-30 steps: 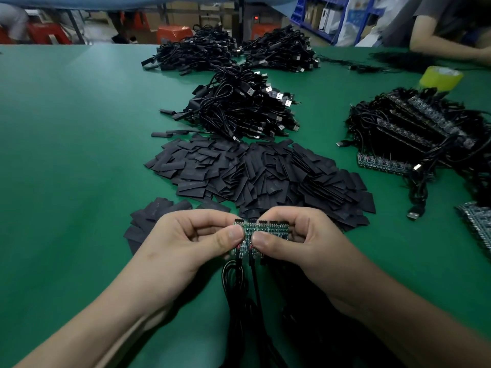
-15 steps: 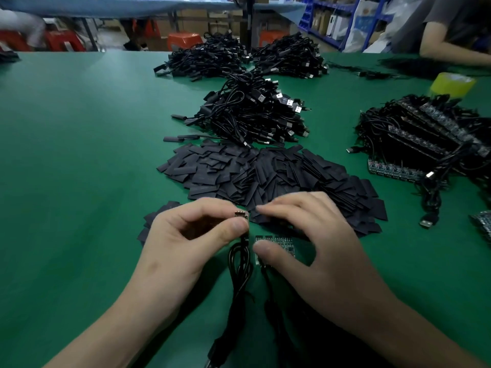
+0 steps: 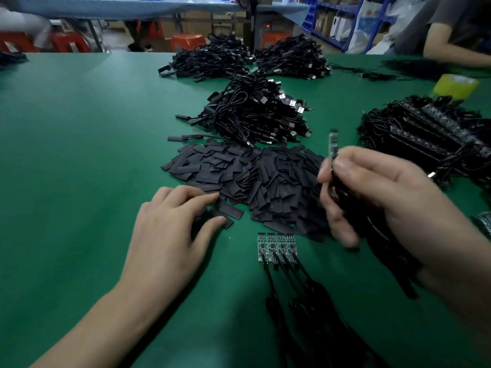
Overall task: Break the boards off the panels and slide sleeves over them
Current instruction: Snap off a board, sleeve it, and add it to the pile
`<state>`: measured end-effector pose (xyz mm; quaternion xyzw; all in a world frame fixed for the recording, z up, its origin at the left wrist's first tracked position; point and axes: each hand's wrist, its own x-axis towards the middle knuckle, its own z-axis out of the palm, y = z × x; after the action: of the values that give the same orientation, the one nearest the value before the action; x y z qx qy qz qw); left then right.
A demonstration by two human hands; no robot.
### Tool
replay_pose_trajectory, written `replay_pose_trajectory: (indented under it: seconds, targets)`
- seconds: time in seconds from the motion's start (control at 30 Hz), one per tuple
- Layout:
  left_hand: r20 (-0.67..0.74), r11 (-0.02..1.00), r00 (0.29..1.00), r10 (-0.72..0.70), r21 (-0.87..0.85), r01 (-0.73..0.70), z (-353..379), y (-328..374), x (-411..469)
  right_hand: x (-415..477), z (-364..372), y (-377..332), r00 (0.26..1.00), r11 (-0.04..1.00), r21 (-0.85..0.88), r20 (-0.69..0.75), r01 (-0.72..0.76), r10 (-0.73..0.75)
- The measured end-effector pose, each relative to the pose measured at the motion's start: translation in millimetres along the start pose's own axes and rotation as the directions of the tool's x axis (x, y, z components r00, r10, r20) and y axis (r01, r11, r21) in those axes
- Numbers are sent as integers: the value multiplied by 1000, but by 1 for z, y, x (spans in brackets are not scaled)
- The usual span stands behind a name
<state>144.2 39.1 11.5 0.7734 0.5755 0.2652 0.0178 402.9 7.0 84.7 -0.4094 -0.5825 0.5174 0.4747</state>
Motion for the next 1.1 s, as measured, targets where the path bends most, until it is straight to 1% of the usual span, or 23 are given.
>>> replay_pose_trajectory:
  seconds: [0.07, 0.13, 0.2, 0.3, 0.37, 0.53, 0.63, 0.7, 0.8, 0.87, 0.93, 1.03, 1.1]
  targets:
    - [42, 997, 998, 52, 51, -54, 2, 3, 1, 4, -11, -1, 996, 962, -268, 54, -59, 77]
    - [58, 993, 995, 77, 86, -82, 2, 6, 1, 7, -10, 5, 981, 877, -466, 89, -114, 174]
    - [46, 988, 994, 101, 115, -106, 1, 6, 2, 6, -2, 13, 973, 813, -566, 75, -139, 219]
    - [40, 980, 988, 147, 128, -151, -1, 4, 2, 2, 11, 23, 972, 779, -616, 85, -121, 218]
    - [59, 983, 986, 157, 88, -161, -1, 3, 3, -1, 16, 31, 979, 792, -602, 82, -101, 188]
    - [64, 988, 994, 94, -127, -85, 2, -2, 5, -5, 26, 44, 990, 809, -582, 49, -80, 133]
    - [30, 971, 992, 121, -212, -112, 0, -2, 4, -6, 26, 46, 997, 834, -547, -2, -68, 80]
    - [-21, 952, 989, 148, -267, -148, -3, 4, 2, -5, 24, 48, 997, 855, -513, -32, -71, 63]
    - [-154, 919, 967, 205, -309, -244, -8, 15, -2, -4, 25, 53, 989, 911, -387, -12, -142, 149]
    - [-239, 897, 935, 264, -297, -329, -9, 22, -5, -4, 28, 53, 970, 950, -212, 35, -228, 240]
    - [-282, 872, 905, 318, -287, -396, -8, 26, -8, -4, 30, 52, 951, 955, -76, 99, -285, 292]
    - [-282, 856, 890, 360, -280, -435, -6, 28, -13, -5, 29, 49, 943, 953, -30, 143, -300, 302]
    - [-261, 861, 906, 333, -307, -405, -6, 30, -13, -6, 27, 50, 948, 957, -46, 132, -287, 290]
